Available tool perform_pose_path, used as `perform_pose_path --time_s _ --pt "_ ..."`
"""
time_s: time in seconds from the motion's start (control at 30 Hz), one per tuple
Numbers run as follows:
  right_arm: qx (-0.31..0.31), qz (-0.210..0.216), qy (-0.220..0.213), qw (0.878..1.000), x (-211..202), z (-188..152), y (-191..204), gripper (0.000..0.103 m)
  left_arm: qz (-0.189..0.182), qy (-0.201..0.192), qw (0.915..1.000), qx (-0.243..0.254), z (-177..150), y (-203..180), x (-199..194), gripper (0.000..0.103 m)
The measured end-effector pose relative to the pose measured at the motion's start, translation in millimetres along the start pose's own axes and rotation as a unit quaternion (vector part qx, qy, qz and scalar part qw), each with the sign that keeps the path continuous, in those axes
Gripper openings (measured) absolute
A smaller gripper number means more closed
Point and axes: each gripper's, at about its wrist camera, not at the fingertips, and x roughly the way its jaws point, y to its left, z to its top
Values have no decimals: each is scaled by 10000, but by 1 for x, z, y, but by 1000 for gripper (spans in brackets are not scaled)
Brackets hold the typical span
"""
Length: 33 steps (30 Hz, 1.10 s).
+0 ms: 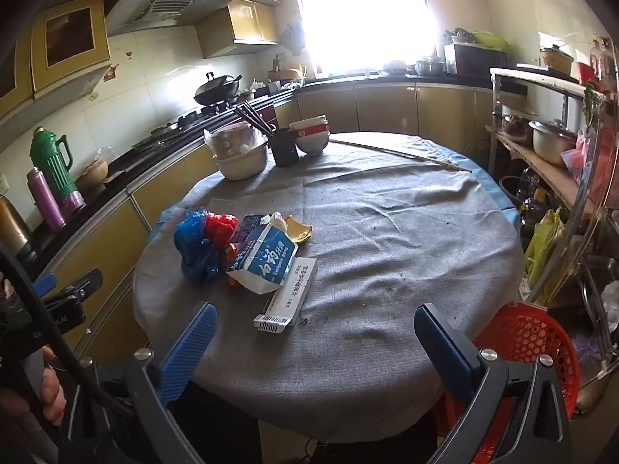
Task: Collect trash
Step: 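Move both tools toward the trash pile on the table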
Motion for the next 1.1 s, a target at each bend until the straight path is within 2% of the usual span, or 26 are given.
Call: perform_pose_path --time_s 0.83,1.1 --pt "-18 210 33 9998 8 -1 12 103 73 90 9999 -25 -5 5 13 103" --pt "10 260 220 9994 11 -2 15 103 111 98 9999 -56 -6 8 17 103"
